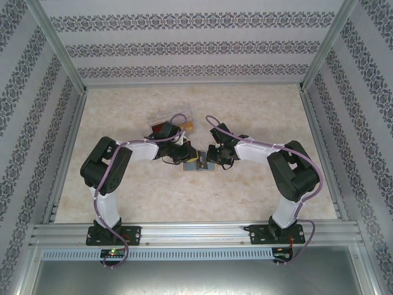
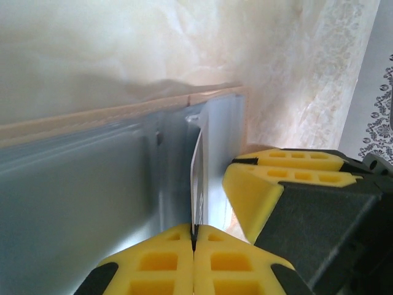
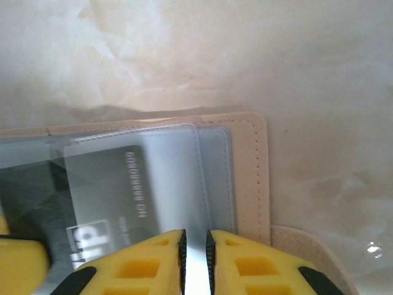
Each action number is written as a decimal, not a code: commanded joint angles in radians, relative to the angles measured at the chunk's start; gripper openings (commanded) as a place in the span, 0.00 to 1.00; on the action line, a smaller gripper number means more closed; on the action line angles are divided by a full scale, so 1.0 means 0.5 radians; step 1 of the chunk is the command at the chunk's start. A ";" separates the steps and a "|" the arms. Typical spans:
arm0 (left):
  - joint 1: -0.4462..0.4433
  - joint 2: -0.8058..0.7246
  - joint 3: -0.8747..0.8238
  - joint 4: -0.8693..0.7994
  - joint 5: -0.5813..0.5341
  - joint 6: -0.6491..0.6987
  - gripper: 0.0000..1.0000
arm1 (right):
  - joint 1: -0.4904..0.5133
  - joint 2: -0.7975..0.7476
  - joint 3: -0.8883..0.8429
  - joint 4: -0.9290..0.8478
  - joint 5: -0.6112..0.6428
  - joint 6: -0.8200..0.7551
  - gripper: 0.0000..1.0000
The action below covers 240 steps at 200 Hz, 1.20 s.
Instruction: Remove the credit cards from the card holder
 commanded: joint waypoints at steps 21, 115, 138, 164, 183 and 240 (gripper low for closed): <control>0.092 -0.199 -0.082 -0.097 -0.070 0.149 0.01 | -0.040 0.014 -0.053 -0.096 0.019 -0.008 0.21; 0.304 -0.760 -0.020 -0.536 -0.104 0.588 0.00 | -0.191 -0.565 -0.147 0.399 -0.784 -0.073 0.60; 0.320 -0.815 0.028 -0.410 0.132 0.502 0.00 | -0.248 -0.531 -0.102 0.621 -1.055 0.051 0.68; 0.325 -0.840 0.098 -0.271 0.341 0.397 0.00 | -0.291 -0.446 0.045 0.761 -1.309 0.115 0.72; 0.327 -0.846 0.130 -0.154 0.482 0.306 0.00 | -0.319 -0.388 0.161 0.812 -1.467 0.139 0.73; 0.333 -0.840 0.168 0.027 0.638 0.164 0.00 | -0.395 -0.324 0.249 1.101 -1.759 0.313 0.55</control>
